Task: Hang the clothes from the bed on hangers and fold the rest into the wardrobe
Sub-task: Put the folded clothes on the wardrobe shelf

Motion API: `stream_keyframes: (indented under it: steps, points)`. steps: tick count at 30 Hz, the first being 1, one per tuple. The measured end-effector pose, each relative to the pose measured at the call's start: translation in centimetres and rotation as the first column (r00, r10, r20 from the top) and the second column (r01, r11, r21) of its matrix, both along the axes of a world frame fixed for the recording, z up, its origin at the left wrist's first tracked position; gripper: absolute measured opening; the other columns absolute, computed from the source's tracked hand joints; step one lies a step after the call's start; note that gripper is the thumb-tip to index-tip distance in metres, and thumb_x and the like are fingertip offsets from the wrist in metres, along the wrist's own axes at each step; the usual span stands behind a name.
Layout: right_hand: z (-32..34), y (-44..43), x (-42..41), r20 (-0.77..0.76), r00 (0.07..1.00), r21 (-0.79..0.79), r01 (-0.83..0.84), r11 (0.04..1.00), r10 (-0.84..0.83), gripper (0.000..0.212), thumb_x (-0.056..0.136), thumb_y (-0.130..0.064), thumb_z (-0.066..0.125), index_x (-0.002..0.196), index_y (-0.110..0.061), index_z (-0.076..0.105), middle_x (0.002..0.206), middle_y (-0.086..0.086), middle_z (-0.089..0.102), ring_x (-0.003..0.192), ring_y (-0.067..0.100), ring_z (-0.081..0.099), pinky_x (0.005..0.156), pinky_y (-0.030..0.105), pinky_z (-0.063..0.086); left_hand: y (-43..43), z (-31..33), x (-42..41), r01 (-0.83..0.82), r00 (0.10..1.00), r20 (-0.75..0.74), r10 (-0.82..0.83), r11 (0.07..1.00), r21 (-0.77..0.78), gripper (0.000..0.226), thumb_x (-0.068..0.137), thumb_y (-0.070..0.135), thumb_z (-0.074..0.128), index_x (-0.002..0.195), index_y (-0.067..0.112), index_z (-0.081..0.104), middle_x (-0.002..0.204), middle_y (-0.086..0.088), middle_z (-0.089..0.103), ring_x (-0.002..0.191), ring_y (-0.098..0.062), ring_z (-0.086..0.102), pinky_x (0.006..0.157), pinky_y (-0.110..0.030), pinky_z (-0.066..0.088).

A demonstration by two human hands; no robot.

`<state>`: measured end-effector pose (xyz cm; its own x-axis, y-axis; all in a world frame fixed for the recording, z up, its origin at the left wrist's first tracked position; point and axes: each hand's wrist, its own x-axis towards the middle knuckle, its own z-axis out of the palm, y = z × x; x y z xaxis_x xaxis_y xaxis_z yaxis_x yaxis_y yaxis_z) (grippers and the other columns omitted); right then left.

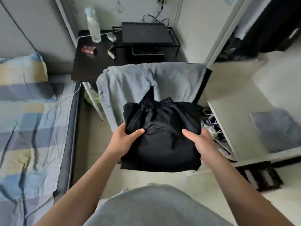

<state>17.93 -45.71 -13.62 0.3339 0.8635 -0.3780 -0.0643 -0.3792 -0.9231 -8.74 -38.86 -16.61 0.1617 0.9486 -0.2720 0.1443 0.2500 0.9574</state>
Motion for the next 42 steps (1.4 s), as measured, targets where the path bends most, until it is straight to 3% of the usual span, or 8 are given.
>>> stream_keyframes:
  steps: [6,9,18,22,25,29,35,42]
  points:
    - [-0.3,-1.6,9.7,-0.020,0.975,0.023,0.224,0.974,-0.223,0.050,0.069,-0.035,0.081,0.117,-0.034,0.069,0.110,-0.014,0.074,0.099,0.010,0.071,0.078,0.026,0.057,4.8,0.6,12.3,0.246,0.969,-0.012,-0.246,0.969,-0.022,0.029,0.081,0.029,0.083,0.107,0.026,0.069,0.098,0.013,0.077,0.094,-0.006,0.072,0.081,-0.026,0.057]
    - [-1.1,-2.4,13.0,-0.022,0.938,0.019,0.346,0.938,-0.346,0.057,0.071,-0.035,0.081,0.125,-0.030,0.065,0.117,-0.009,0.073,0.106,0.016,0.070,0.090,0.039,0.055,7.1,0.5,17.8,0.371,0.928,-0.030,-0.371,0.929,-0.023,0.025,0.081,0.028,0.084,0.102,0.029,0.070,0.095,0.014,0.077,0.091,-0.006,0.073,0.079,-0.024,0.058]
    - [-3.9,1.0,21.3,0.001,0.783,0.033,0.621,0.783,-0.621,0.043,0.075,-0.036,0.079,0.115,-0.036,0.064,0.108,-0.011,0.074,0.100,0.014,0.071,0.090,0.040,0.057,15.8,-1.4,32.5,0.612,0.782,-0.104,-0.615,0.789,-0.063,0.025,0.079,0.032,0.084,0.096,0.036,0.066,0.084,0.023,0.074,0.077,0.000,0.072,0.058,-0.010,0.052]
    - [-5.1,4.6,25.7,0.055,0.644,0.054,0.761,0.646,-0.763,0.032,0.086,-0.027,0.075,0.108,-0.046,0.062,0.107,-0.021,0.072,0.096,0.001,0.069,0.085,0.030,0.054,20.5,-2.5,41.1,0.724,0.672,-0.107,-0.733,0.680,-0.113,0.022,0.083,0.025,0.083,0.099,0.027,0.069,0.088,0.011,0.077,0.083,-0.010,0.075,0.073,-0.025,0.059]
    - [-5.6,6.9,28.8,0.108,0.520,0.046,0.849,0.527,-0.847,0.030,0.088,-0.026,0.073,0.106,-0.047,0.061,0.102,-0.027,0.070,0.093,-0.008,0.066,0.078,0.019,0.051,23.0,-3.2,47.4,0.802,0.572,-0.125,-0.810,0.585,-0.121,0.022,0.085,0.023,0.081,0.101,0.026,0.066,0.084,0.018,0.076,0.078,-0.001,0.073,0.062,-0.013,0.055]
    - [-7.3,8.4,32.5,0.137,0.368,0.012,0.928,0.373,-0.919,0.033,0.090,-0.020,0.072,0.113,-0.040,0.060,0.099,-0.029,0.070,0.092,-0.011,0.065,0.070,0.007,0.048,25.0,-5.3,54.6,0.893,0.410,-0.198,-0.890,0.436,-0.112,0.029,0.087,0.020,0.078,0.113,0.022,0.065,0.096,0.012,0.072,0.086,-0.001,0.068,0.074,-0.014,0.053]
    - [-10.9,7.0,38.3,0.198,0.201,-0.064,0.979,0.192,-0.959,0.032,0.090,-0.014,0.072,0.113,-0.034,0.062,0.102,-0.016,0.073,0.097,0.001,0.069,0.074,0.010,0.050,24.4,-9.8,64.0,0.962,0.197,-0.230,-0.953,0.233,-0.143,0.032,0.089,0.022,0.075,0.118,0.027,0.063,0.096,0.022,0.067,0.082,0.014,0.062,0.066,-0.003,0.045]
    - [-14.9,5.2,46.8,0.330,0.057,-0.056,0.998,0.041,-0.942,0.040,0.089,-0.015,0.072,0.127,-0.017,0.061,0.110,-0.002,0.071,0.102,0.015,0.068,0.086,0.030,0.054,21.8,-13.7,75.7,0.995,0.075,-0.271,-0.960,0.090,-0.041,0.044,0.091,0.024,0.073,0.133,0.020,0.060,0.106,0.015,0.064,0.102,-0.009,0.062,0.082,-0.020,0.045]
